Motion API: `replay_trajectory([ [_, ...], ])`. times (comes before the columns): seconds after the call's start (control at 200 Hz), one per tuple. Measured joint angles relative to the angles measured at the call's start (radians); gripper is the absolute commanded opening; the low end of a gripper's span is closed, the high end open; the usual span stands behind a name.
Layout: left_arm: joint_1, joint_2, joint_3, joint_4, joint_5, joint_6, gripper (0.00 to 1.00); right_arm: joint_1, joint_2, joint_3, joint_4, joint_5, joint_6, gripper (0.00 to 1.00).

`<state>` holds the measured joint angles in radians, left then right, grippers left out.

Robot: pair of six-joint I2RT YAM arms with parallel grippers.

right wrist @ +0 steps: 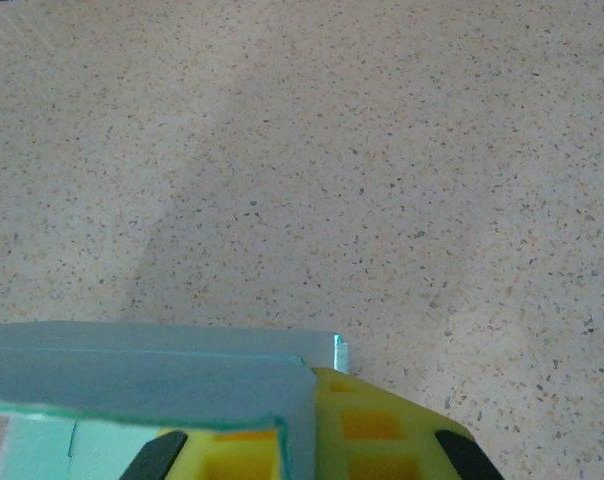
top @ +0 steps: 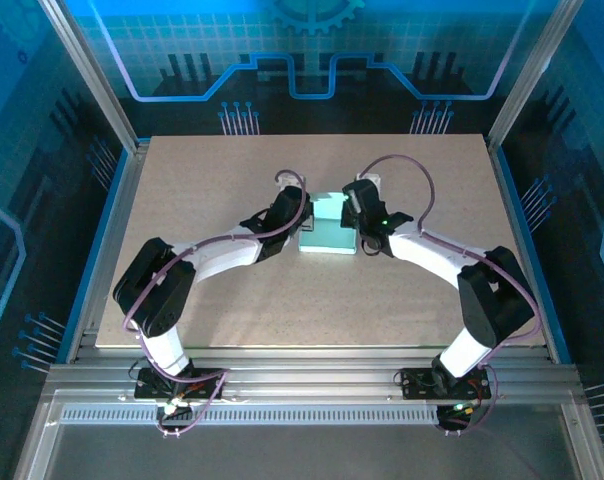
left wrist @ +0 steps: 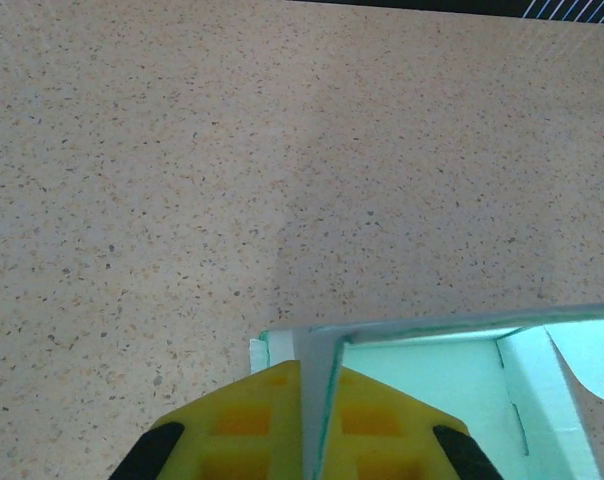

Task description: Fold the paper box

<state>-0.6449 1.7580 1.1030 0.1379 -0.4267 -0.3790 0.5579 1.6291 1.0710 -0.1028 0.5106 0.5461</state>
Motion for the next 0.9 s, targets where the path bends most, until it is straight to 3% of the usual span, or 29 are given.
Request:
replay_trajectory([
  [0.901, -0.058, -0.045, -0.271, 0.372, -0.128, 0.058, 0.0, 0.092, -0.013, -0.251, 0.396, 0.118, -0.048, 0.0],
])
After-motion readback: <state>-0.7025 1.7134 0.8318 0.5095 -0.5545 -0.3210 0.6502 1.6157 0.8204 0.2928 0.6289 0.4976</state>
